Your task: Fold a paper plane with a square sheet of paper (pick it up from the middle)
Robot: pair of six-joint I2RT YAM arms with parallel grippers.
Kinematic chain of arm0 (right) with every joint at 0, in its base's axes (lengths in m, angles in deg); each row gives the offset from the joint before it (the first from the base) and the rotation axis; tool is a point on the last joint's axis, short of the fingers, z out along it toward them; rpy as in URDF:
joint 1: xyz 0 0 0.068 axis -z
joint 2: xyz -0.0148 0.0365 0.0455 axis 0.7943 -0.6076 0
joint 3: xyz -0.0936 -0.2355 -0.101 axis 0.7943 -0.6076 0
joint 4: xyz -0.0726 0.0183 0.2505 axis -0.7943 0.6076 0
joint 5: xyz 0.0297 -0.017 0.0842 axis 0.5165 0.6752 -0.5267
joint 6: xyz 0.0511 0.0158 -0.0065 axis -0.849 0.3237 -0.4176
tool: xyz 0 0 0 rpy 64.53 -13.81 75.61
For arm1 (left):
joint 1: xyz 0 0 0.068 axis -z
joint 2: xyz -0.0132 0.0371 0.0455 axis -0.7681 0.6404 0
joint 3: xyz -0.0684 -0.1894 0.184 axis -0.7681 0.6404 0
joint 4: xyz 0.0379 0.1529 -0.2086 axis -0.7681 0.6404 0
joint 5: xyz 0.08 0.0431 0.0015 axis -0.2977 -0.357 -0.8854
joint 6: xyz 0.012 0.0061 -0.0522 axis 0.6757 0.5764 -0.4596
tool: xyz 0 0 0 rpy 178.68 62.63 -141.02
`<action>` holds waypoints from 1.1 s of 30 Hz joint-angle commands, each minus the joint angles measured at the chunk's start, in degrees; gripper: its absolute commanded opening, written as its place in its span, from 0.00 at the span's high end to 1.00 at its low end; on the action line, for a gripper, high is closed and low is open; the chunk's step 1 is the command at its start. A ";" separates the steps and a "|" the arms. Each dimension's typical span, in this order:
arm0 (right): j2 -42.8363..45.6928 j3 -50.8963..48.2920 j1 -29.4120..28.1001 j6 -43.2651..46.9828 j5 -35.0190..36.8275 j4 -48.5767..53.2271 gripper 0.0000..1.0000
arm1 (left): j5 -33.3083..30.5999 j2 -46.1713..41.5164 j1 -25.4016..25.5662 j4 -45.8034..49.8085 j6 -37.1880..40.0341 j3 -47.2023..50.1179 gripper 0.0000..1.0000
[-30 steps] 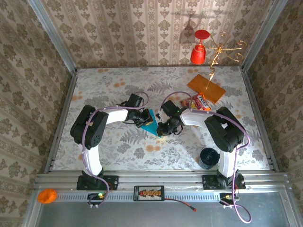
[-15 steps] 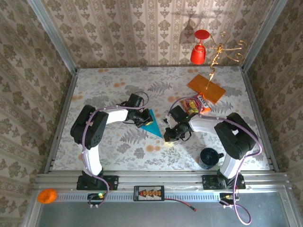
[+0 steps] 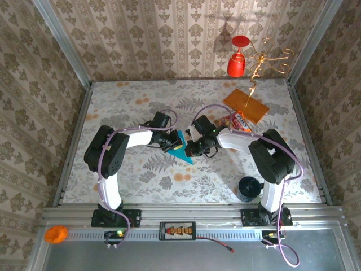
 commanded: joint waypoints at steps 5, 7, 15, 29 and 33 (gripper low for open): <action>-4.37 2.18 -0.17 -0.05 2.70 1.25 0.99 | -8.03 3.94 0.40 8.68 1.45 2.94 0.95; -5.06 1.81 -0.13 0.00 3.23 1.74 0.99 | -7.84 3.01 0.57 8.62 1.94 2.62 0.95; -6.69 -1.00 0.48 1.09 5.64 3.47 1.00 | -7.03 -5.45 1.82 1.74 6.45 1.73 0.94; -7.50 -0.76 0.84 0.62 5.99 5.05 1.00 | -1.68 -6.08 4.42 -13.13 5.56 8.65 0.96; -7.50 -0.85 0.78 0.47 6.13 5.29 1.00 | -2.16 -5.30 4.61 -12.63 5.92 8.93 0.96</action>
